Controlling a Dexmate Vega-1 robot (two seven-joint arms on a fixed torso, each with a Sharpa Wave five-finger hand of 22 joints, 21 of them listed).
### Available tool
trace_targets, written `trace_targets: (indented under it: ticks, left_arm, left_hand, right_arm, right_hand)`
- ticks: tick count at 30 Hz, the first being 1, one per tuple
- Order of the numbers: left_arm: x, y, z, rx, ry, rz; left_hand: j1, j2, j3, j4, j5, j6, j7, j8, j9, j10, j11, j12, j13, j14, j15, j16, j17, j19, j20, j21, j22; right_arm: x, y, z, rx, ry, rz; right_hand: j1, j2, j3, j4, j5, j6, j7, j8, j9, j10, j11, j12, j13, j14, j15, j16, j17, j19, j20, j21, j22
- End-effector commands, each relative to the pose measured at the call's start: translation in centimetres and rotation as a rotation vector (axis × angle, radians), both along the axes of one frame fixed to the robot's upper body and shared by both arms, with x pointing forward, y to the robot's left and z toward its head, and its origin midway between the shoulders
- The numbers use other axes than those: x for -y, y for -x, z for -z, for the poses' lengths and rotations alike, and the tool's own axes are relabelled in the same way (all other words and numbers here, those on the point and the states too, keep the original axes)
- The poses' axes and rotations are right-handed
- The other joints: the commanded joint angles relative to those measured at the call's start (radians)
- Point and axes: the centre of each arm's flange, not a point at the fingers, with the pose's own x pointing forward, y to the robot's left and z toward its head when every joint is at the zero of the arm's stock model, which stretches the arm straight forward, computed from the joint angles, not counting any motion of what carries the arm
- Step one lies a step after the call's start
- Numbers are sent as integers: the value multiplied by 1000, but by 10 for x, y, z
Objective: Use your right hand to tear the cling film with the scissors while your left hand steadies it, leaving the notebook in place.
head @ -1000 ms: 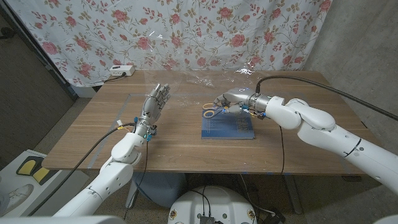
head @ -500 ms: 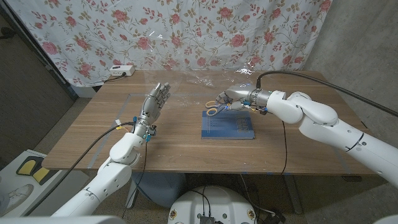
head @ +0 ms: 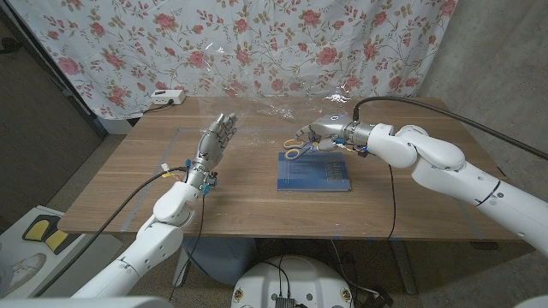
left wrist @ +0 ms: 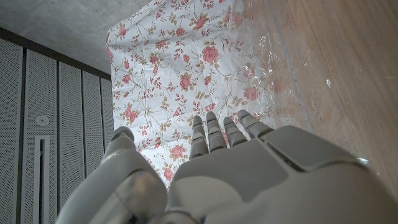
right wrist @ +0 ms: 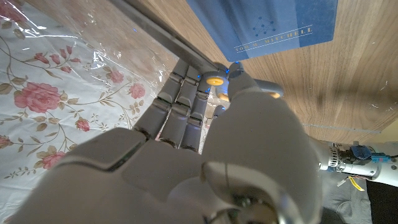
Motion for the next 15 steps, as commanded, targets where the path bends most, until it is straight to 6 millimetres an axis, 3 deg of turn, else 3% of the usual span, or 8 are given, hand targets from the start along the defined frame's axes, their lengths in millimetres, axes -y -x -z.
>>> trace_targets:
  ticks: [1, 10, 15]
  left_arm:
    - [9, -2, -3, 3, -28, 12]
    - [11, 3, -10, 19, -73, 12]
    - [12, 9, -14, 73, -74, -21]
  left_hand:
    - [8, -1, 7, -5, -1, 7, -2, -4, 4, 11, -3, 6, 3, 7, -3, 1, 2, 5, 0, 0, 4]
    - [14, 2, 10, -6, -1, 27, 0, 1, 4, 21, -5, 9, 3, 11, -3, 2, 1, 4, 1, -1, 4]
    - [31, 8, 19, -13, -3, -1, -16, -13, 5, 8, -12, 1, 4, 22, -6, 4, 1, 7, 3, 0, 4]
  right_arm:
    - [0, -2, -2, 2, 4, -5]
    - [0, -3, -12, 9, 32, 7]
    - [1, -3, -20, 19, 53, 19]
  right_hand:
    - [13, 1, -4, 2, 0, -34, 10, -3, -2, 197, -186, -6, -1, 11, -149, -4, 3, -6, -39, 10, 4]
    - [16, 0, -7, 2, 0, -63, 31, -3, -5, 194, -188, -8, 4, 14, -149, -7, 4, -10, -40, 18, 4]
    - [18, 0, -8, 2, 1, -73, 36, -2, -7, 194, -189, -8, 6, 15, -149, -8, 5, -12, -41, 20, 4]
